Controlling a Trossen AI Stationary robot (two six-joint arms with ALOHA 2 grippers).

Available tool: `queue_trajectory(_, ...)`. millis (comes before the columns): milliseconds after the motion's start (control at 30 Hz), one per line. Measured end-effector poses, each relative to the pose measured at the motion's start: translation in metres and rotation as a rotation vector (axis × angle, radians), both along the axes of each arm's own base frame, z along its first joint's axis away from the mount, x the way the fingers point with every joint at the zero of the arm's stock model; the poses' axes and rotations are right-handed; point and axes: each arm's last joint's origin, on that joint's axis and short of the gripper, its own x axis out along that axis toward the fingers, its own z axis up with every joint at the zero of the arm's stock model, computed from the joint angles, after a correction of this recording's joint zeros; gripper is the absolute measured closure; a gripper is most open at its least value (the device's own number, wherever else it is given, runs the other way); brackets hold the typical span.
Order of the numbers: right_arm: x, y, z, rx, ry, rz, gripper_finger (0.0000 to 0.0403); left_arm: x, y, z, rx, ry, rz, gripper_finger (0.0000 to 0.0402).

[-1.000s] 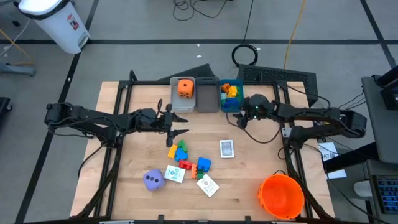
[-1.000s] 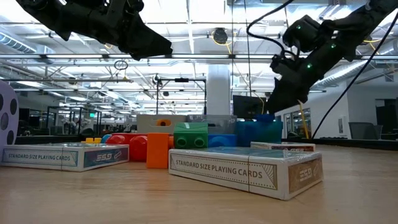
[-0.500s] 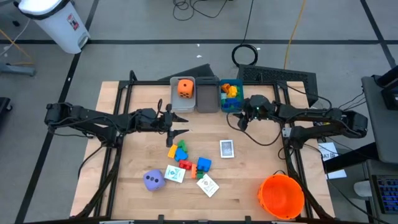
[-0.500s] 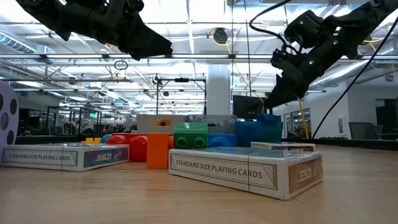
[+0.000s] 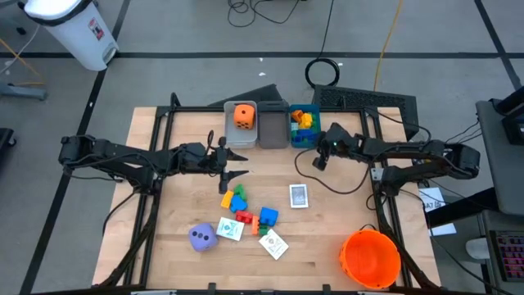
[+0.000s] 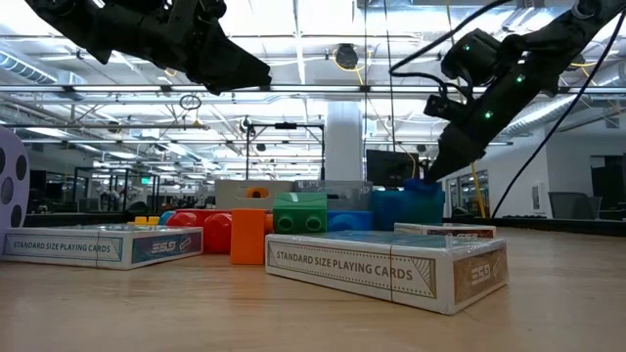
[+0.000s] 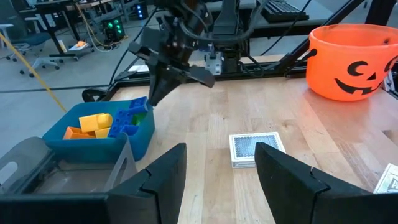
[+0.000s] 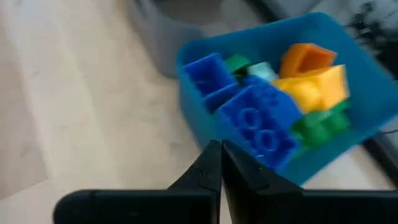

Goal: Pick & Place Toys
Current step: Put the blue game piece into the blue bin

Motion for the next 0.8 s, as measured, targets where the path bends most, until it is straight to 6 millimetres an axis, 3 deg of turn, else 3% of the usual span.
queue_trajectory(267, 0.000, -0.008, 0.008, -0.184, -0.013, -0.217, 0.0399, 0.000, 0.000, 0.000, 0.000, 0.000, 0.001, 0.0204)
queue_trajectory(500, 0.006, -0.001, 0.012, -0.017, -0.133, 0.027, 0.0402, 0.000, 0.000, 0.000, 0.004, 0.000, 0.002, 0.0204)
queue_trajectory(800, -0.003, -0.006, 0.004, 0.049, -0.062, -0.007, 0.0402, 0.000, 0.000, 0.000, 0.000, 0.000, 0.007, 0.0204)
